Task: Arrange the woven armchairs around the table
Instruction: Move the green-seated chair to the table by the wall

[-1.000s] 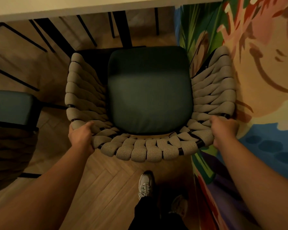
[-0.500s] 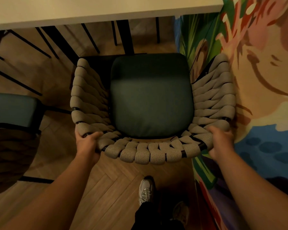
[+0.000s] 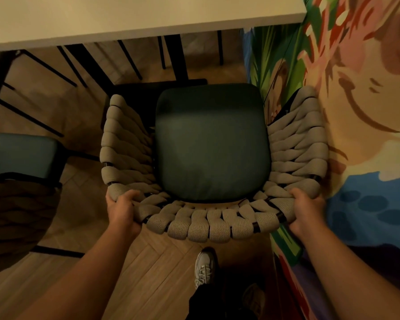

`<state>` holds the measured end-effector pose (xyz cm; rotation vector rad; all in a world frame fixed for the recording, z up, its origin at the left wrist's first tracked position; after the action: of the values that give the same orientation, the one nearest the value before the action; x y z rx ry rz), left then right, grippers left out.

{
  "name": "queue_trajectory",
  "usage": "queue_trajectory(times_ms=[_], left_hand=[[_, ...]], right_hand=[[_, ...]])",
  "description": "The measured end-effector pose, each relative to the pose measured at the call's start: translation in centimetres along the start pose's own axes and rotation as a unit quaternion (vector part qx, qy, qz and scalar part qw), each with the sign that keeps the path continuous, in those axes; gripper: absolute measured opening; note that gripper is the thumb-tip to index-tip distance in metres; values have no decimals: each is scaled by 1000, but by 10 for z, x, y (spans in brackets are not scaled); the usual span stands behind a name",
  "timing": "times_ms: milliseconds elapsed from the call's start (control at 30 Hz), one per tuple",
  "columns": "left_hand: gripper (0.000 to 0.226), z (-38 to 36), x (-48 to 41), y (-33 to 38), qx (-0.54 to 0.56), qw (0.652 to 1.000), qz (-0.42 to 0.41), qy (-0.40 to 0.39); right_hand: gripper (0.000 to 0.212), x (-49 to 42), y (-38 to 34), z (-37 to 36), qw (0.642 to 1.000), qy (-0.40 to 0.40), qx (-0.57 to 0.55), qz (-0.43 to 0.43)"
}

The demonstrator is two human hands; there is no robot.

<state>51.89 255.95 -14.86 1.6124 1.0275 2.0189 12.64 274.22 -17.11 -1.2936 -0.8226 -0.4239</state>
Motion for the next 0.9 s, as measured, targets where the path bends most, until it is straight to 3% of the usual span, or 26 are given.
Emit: queue_trajectory(times_ms=[100, 267, 433, 633, 800, 900], left_hand=[[69, -1, -5, 0, -5, 999, -22, 33], [67, -13, -16, 12, -17, 998, -37, 42], [72, -19, -31, 20, -33, 998, -37, 48], [62, -20, -31, 19, -26, 997, -39, 53], [61, -19, -24, 20, -31, 997, -47, 48], [61, -17, -15, 17, -14, 1000, -11, 20]], right_hand=[[70, -2, -3, -5, 1000, 10, -9, 2], [85, -4, -8, -19, 999, 19, -30, 7], [75, -13, -15, -28, 999, 27, -21, 18], [85, -18, -12, -25, 999, 42, 3, 9], [81, -15, -14, -22, 998, 47, 39, 8], [76, 2, -16, -19, 998, 26, 54, -12]])
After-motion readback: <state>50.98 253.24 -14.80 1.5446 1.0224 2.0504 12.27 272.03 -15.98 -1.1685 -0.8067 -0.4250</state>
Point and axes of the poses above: each hand's wrist, its own x-axis away from the middle knuckle, its own z-axis out of the back of the hand, y = z × x, the point moved 6 cm from there along -x, towards the middle knuckle, and after that the axes turned 2 degrees about -x, right-handed, at the moved point
